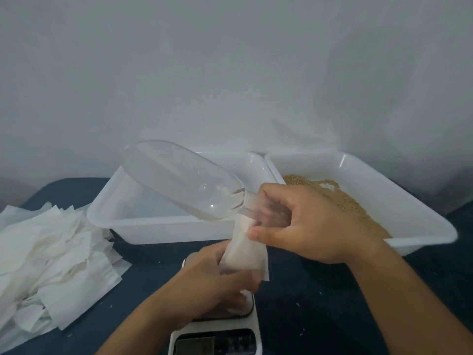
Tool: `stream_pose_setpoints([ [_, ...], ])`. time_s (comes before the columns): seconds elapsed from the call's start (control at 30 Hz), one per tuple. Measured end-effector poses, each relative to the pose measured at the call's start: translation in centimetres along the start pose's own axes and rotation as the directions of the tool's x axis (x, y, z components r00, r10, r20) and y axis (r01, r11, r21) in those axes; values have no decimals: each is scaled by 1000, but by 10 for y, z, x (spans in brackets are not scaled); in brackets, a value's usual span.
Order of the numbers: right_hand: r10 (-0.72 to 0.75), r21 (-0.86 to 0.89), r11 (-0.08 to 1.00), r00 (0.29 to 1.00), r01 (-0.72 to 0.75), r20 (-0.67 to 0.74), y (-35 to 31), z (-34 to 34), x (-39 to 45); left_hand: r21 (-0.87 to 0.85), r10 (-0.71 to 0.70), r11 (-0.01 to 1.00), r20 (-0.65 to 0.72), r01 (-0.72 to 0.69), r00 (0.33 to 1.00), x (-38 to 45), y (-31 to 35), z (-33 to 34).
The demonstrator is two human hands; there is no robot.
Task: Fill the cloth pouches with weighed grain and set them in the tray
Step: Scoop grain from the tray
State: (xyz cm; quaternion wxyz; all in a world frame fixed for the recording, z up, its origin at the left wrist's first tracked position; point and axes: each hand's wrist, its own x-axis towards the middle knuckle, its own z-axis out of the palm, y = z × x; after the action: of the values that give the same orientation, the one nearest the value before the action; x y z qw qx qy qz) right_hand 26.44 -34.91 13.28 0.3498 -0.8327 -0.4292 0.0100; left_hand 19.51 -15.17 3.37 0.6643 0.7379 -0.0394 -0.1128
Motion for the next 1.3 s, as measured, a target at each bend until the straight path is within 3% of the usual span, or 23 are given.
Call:
stream_pose_setpoints([
  [0.13,0,-124,992,999,6,43,-1,-12,-10,13,31,999,-72,-30,997,14,5,21],
  [0.2,41,-60,997,999,-40,25,2,-21,-17,72,83,995,-149,-73,985,21,7,28],
  [0.27,184,90,980,982,-180,-36,15,-40,-26,163,112,983,-195,-81,974,29,8,31],
  [0.33,371,108,927,918,-358,-143,34,-67,-35,229,129,970,-208,-80,970,35,8,31],
  [0.43,556,-153,781,785,-606,-273,70,-107,-45,222,107,973,-198,-61,974,42,6,30],
  [0.53,727,-354,568,655,-743,-207,114,-129,-46,133,56,991,-169,-33,984,49,3,32],
  [0.67,818,-500,438,562,-747,-124,153,-122,-30,94,36,995,-149,-22,988,56,3,32],
  [0.9,782,-488,488,611,-724,-124,193,-82,32,132,126,986,-216,-99,968,61,-4,24],
  [1.07,757,-462,487,622,-741,-199,213,-52,66,159,151,980,-199,-121,968,62,-9,21],
  [1.3,744,-84,606,600,-791,-294,219,-49,48,152,158,981,-259,-121,953,62,-9,22],
])
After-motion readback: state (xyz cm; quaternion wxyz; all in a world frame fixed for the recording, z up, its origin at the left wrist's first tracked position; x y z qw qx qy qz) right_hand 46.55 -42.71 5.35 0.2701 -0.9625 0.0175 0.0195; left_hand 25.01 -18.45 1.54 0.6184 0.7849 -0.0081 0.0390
